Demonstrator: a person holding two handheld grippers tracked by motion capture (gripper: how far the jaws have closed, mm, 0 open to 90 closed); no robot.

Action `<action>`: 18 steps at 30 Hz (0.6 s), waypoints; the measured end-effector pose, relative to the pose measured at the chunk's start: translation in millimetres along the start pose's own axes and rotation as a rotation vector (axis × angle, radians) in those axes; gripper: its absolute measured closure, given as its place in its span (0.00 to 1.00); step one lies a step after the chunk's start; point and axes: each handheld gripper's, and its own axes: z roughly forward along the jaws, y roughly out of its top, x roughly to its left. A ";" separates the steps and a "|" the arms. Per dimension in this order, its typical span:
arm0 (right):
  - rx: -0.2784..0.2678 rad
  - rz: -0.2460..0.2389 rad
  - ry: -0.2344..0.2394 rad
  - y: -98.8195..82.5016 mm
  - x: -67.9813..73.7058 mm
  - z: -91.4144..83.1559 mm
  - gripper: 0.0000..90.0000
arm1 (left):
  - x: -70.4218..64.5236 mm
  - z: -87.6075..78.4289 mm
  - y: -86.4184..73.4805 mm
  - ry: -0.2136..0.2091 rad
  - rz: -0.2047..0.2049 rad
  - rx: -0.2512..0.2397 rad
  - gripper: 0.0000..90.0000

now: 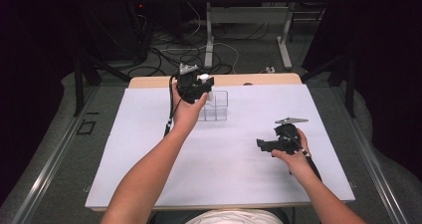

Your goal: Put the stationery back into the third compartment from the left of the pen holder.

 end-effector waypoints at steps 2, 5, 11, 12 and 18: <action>-0.005 -0.005 -0.001 0.0 -0.3 0.1 0.00 | -2.7 4.8 0.3 0.004 -0.003 0.000 0.74; -0.005 -0.005 0.001 -0.1 -0.1 0.2 0.00 | -5.0 11.9 0.0 0.012 0.003 0.001 0.74; 0.000 -0.004 0.000 -0.8 0.4 1.3 0.00 | -5.5 27.9 -4.9 0.041 0.002 0.013 0.74; 0.001 -0.002 0.001 -0.9 0.4 1.3 0.00 | -5.1 31.0 -6.1 0.046 0.002 0.011 0.74; 0.005 -0.004 0.011 -2.1 1.6 1.5 0.00 | -2.2 45.0 -12.3 0.062 -0.024 0.018 0.74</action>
